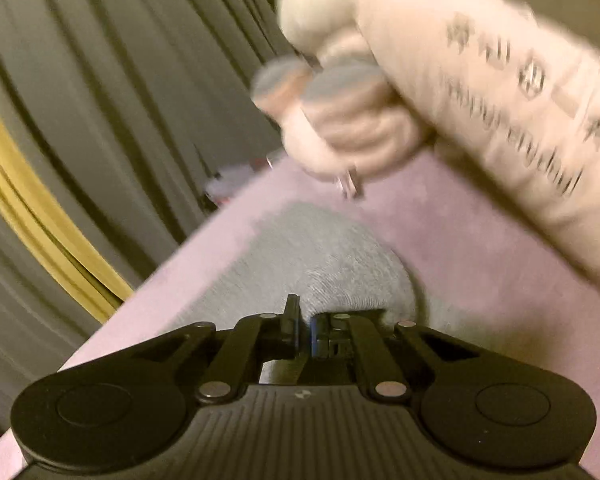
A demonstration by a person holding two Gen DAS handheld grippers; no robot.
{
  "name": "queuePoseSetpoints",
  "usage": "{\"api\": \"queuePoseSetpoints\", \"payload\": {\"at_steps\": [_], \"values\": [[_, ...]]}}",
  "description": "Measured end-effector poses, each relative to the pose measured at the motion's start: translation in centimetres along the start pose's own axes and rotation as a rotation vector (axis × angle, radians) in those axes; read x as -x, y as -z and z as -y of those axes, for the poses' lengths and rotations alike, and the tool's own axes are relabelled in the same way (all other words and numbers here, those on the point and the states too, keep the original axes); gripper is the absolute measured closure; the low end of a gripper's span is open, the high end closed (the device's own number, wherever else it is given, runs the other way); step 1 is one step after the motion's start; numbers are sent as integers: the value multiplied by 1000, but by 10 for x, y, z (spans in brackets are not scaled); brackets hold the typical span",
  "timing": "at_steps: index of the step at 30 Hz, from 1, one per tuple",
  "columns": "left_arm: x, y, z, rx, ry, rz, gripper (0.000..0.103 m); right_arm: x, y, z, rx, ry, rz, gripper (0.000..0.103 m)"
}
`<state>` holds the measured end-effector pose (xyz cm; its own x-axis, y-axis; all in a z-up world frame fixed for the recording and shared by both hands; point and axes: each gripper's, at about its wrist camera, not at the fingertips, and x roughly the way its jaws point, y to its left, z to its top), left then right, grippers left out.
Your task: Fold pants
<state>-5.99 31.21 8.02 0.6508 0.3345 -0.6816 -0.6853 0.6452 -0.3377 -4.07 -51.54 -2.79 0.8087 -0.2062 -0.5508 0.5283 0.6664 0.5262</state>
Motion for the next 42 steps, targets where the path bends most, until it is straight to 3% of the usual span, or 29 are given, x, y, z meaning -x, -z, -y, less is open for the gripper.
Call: {"api": "queuePoseSetpoints", "payload": {"at_steps": [3, 5, 7, 8, 9, 11, 14, 18, 23, 24, 26, 27, 29, 30, 32, 37, 42], "values": [[-11, 16, 18, -67, 21, -25, 22, 4, 4, 9, 24, 63, -31, 97], [-22, 29, 35, -124, 34, -62, 22, -21, 12, 22, 48, 149, -167, 96], [-29, 42, 55, -180, 58, -92, 22, -36, 16, 42, -37, 207, -299, 96], [-30, 49, 64, -208, 73, -100, 22, -32, 14, 51, -82, 193, -293, 86], [-31, 57, 76, -243, 91, -106, 22, -25, 11, 55, -106, 199, -266, 66], [-33, 73, 98, -323, 126, -125, 20, -12, 4, 52, -68, 289, -203, 49], [-36, 104, 139, -478, 155, -145, 18, 14, -9, 39, 7, 295, -78, 49], [-36, 149, 192, -657, 196, -174, 18, 26, -23, 9, 110, 185, 13, 55], [-43, 204, 227, -764, 335, -302, 10, -15, -2, -28, 193, 3, -150, 60], [-49, 217, 228, -790, 317, -336, 10, -29, 3, -30, 207, 1, -203, 60], [-51, 232, 230, -861, 262, -325, 9, -58, 15, -23, 224, 57, -338, 60], [-49, 235, 232, -884, 257, -314, 8, -71, 16, -9, 161, 82, -411, 64], [-49, 235, 232, -876, 255, -315, 6, -71, 10, 22, 17, 41, -393, 68], [-50, 235, 230, -861, 258, -316, 6, -67, 6, 32, 8, 65, -368, 70], [-53, 235, 230, -835, 265, -315, 2, -55, 2, 46, 52, 156, -312, 71], [-56, 243, 233, -866, 237, -285, 0, -41, 9, 54, 137, 122, -291, 70], [-56, 238, 229, -839, 259, -294, 0, -39, 18, 44, 182, 87, -277, 51]]}}
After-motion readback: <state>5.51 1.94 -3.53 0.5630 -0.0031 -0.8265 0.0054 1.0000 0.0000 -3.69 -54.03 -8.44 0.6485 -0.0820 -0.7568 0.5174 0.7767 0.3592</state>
